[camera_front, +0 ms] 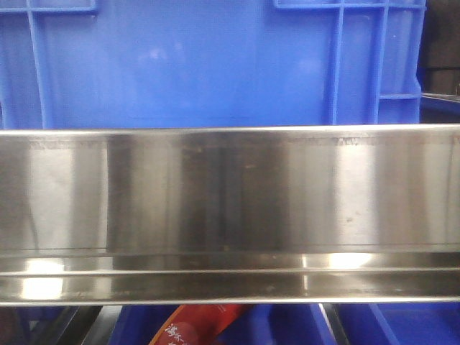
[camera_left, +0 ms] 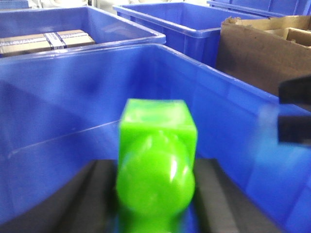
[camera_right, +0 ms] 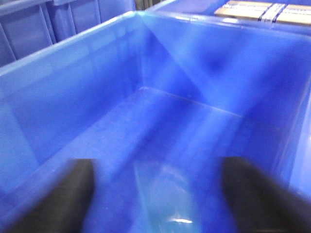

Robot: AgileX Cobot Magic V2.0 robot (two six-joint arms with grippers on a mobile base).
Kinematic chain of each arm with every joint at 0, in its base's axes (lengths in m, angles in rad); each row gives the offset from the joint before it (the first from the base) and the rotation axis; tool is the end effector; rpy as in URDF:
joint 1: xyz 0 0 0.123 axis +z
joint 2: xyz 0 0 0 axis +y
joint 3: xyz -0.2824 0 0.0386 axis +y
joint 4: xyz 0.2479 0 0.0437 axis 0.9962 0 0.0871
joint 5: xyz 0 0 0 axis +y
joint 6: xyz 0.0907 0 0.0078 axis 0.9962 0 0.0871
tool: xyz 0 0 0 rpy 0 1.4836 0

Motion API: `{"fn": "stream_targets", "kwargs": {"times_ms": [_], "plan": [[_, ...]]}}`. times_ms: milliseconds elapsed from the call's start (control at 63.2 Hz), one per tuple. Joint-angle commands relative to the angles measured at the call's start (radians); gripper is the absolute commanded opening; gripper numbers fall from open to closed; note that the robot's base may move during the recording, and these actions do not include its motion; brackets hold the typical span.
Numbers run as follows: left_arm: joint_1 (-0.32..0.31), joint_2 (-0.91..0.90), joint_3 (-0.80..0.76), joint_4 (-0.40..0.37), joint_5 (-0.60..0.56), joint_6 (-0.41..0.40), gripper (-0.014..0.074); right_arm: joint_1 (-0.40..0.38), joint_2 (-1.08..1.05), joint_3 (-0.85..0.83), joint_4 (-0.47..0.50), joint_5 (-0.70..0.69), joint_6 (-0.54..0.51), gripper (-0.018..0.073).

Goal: Grab block from conveyor and place in blue bin

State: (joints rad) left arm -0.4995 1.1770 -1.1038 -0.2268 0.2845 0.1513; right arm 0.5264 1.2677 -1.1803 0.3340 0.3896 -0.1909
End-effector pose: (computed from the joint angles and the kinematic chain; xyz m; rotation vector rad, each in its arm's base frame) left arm 0.2302 -0.1322 0.4003 0.4427 1.8045 -0.4537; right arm 0.2428 0.1543 0.3931 -0.4819 1.9182 0.5465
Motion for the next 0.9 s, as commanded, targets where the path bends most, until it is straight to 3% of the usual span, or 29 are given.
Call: {"fn": "stream_targets", "kwargs": {"times_ms": [0, 79, 253, 332, 443, 601, 680, 791, 886], "plan": [[-0.007, -0.012, -0.008, -0.011, -0.010, 0.002, 0.0321, 0.002, -0.004, -0.023, -0.009, -0.014, -0.002, 0.0442], [-0.007, -0.037, -0.008, -0.011, -0.010, 0.002, 0.0237, 0.002, -0.018, -0.043, -0.009, 0.008, -0.002, 0.0347], [-0.007, -0.112, -0.008, -0.005, -0.010, 0.002, -0.0101, 0.002, -0.073, -0.065, -0.009, 0.033, -0.002, -0.0017], [-0.005, -0.131, -0.008, 0.019, -0.014, 0.002, -0.0111, 0.002, -0.081, -0.065, -0.011, 0.020, -0.002, -0.0170], [-0.005, -0.133, -0.008, 0.021, -0.014, 0.002, -0.0111, 0.000, -0.085, -0.065, -0.011, -0.018, -0.002, -0.0160], [-0.005, -0.218, -0.008, -0.123, -0.007, -0.007, -0.0111, 0.000, -0.181, -0.063, -0.011, -0.069, -0.002, -0.0160], [-0.005, -0.289, -0.002, -0.118, -0.003, -0.004, -0.0111, 0.000, -0.244, -0.047, -0.063, -0.089, -0.002, -0.0160], [-0.001, -0.372, 0.046, -0.023, 0.001, -0.003, -0.0111, 0.000, -0.337, 0.030, -0.201, -0.100, -0.002, -0.0160], [-0.001, -0.438, 0.113, 0.023, 0.052, -0.003, -0.0111, 0.000, -0.420, 0.133, -0.205, -0.108, -0.002, -0.0160]]}}
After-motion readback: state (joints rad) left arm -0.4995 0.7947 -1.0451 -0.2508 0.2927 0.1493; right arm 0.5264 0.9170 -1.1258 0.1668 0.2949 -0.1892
